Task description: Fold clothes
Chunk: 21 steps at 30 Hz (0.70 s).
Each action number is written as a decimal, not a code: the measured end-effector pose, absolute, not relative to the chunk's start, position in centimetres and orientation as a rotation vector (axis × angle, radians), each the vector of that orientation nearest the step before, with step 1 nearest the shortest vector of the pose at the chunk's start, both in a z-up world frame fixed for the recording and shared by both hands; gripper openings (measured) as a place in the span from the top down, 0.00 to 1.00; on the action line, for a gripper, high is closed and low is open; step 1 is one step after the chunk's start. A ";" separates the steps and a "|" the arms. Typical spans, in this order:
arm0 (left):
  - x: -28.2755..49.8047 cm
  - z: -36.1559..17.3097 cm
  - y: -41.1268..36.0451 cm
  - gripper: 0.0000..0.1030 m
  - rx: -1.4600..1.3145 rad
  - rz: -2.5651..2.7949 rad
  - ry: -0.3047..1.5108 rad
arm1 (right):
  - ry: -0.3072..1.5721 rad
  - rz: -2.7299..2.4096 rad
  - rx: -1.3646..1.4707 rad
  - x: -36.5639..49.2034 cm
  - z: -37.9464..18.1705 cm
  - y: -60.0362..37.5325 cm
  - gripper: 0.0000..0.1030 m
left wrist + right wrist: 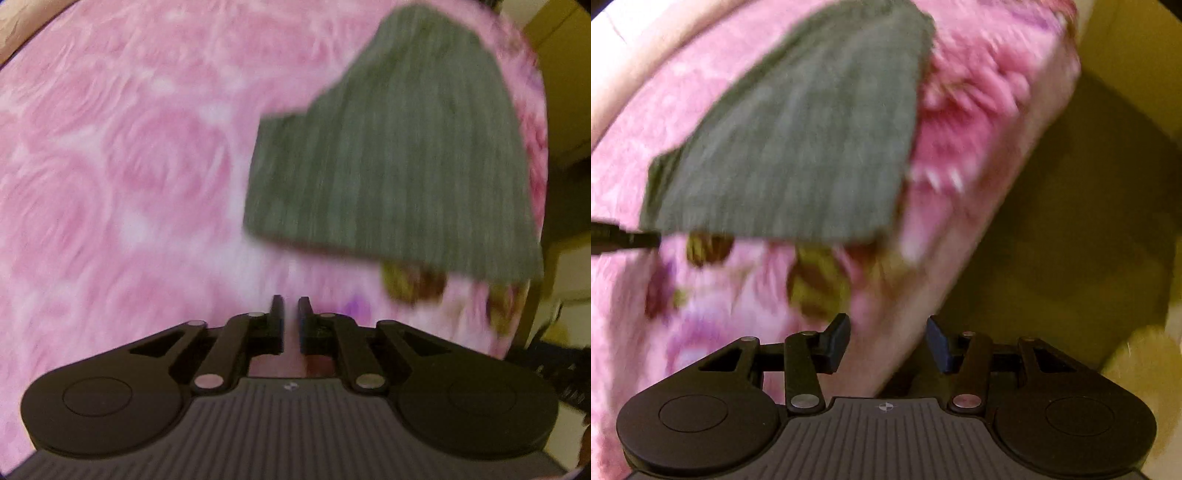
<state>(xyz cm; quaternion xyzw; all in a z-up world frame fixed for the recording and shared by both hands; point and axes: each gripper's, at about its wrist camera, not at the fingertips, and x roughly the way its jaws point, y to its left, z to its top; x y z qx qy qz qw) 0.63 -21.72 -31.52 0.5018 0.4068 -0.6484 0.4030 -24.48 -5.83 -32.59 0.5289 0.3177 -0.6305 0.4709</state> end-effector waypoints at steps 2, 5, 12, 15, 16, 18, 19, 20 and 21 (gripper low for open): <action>0.2 -29.4 -20.8 0.89 1.275 -1.623 1.018 | 0.764 -1.527 1.350 -24.7 -31.0 -5.3 0.52; -1.0 -25.7 -19.5 0.78 1.250 -1.645 0.979 | 0.748 -1.512 1.349 -24.9 -27.8 -5.9 0.52; -4.2 -18.3 -17.4 0.69 1.175 -1.710 0.801 | 0.688 -1.544 1.275 -24.4 -21.3 -6.0 0.52; -4.5 -16.1 -15.3 0.67 1.139 -1.730 0.770 | 0.657 -1.539 1.253 -24.1 -19.1 -4.4 0.52; -4.5 -15.5 -14.5 0.67 1.133 -1.732 0.762 | 0.648 -1.541 1.243 -24.0 -18.4 -3.6 0.52; -4.4 -14.4 -12.7 0.67 1.126 -1.734 0.744 | 0.630 -1.545 1.223 -23.8 -17.1 -2.2 0.52; -4.4 -13.8 -11.7 0.67 1.123 -1.737 0.735 | 0.622 -1.546 1.214 -23.8 -16.5 -1.4 0.52; -4.4 -13.1 -10.7 0.67 1.120 -1.744 0.725 | 0.614 -1.548 1.205 -23.7 -16.0 -0.5 0.52; -4.4 -12.4 -9.8 0.67 1.115 -1.751 0.713 | 0.607 -1.552 1.197 -23.7 -15.4 0.3 0.52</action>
